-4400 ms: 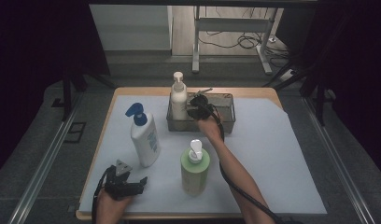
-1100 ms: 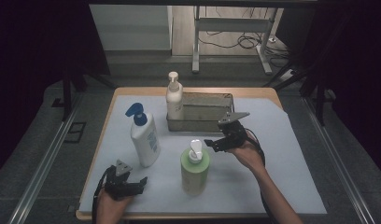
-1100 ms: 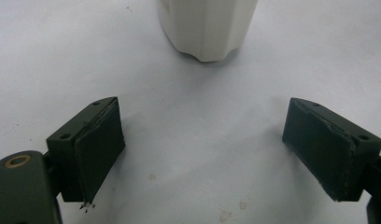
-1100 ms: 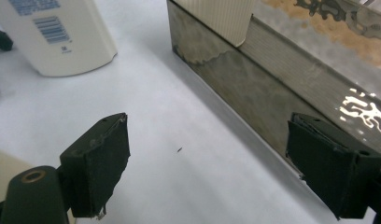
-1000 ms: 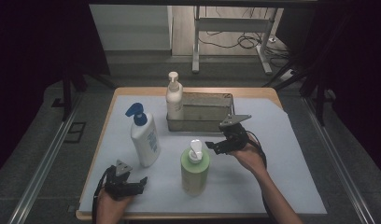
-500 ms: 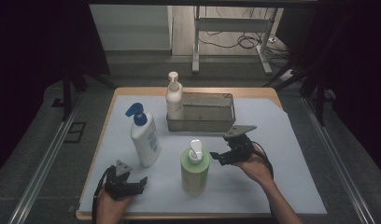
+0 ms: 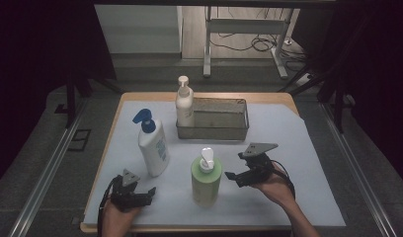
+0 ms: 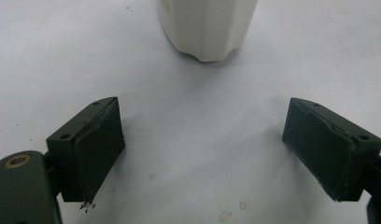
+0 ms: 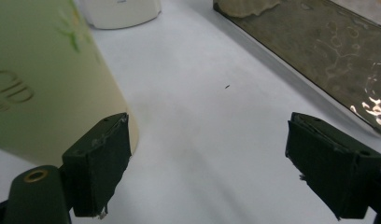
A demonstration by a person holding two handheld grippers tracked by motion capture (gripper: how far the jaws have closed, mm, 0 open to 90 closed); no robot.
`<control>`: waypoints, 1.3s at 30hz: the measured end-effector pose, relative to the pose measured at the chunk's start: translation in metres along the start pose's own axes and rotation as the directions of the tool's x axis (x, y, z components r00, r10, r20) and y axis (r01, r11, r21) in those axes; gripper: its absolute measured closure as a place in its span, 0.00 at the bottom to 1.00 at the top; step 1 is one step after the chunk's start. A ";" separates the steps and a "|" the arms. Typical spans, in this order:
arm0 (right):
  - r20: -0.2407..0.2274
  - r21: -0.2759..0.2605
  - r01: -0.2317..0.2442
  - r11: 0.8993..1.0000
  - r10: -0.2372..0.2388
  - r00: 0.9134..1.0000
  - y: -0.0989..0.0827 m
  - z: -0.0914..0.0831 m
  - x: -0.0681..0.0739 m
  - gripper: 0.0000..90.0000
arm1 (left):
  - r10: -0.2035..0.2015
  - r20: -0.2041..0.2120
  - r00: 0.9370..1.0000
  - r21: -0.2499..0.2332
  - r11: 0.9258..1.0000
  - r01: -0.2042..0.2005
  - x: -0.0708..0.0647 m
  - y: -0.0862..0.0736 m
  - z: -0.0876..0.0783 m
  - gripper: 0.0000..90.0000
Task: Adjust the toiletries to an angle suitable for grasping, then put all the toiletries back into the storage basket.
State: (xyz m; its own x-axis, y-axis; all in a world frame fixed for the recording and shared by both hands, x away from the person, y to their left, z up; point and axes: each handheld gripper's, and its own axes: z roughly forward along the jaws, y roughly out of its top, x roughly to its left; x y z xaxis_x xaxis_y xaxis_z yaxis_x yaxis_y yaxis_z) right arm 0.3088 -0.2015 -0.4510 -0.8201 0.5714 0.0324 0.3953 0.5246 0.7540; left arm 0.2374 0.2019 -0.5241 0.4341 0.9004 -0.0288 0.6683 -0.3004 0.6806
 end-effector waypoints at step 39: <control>-0.139 -0.016 0.101 0.995 -0.102 0.985 0.008 -0.007 0.058 0.07 | -0.005 0.000 1.000 -0.001 1.000 0.005 0.000 0.000 0.000 0.13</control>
State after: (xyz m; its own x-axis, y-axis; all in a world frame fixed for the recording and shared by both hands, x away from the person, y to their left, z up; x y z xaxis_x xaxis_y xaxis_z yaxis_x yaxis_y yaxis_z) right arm 0.2617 -0.1688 -0.4390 -0.9057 0.4215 0.0458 0.3035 0.5693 0.7640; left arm 0.2371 0.2015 -0.5242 0.4307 0.9019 -0.0321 0.6696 -0.2956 0.6814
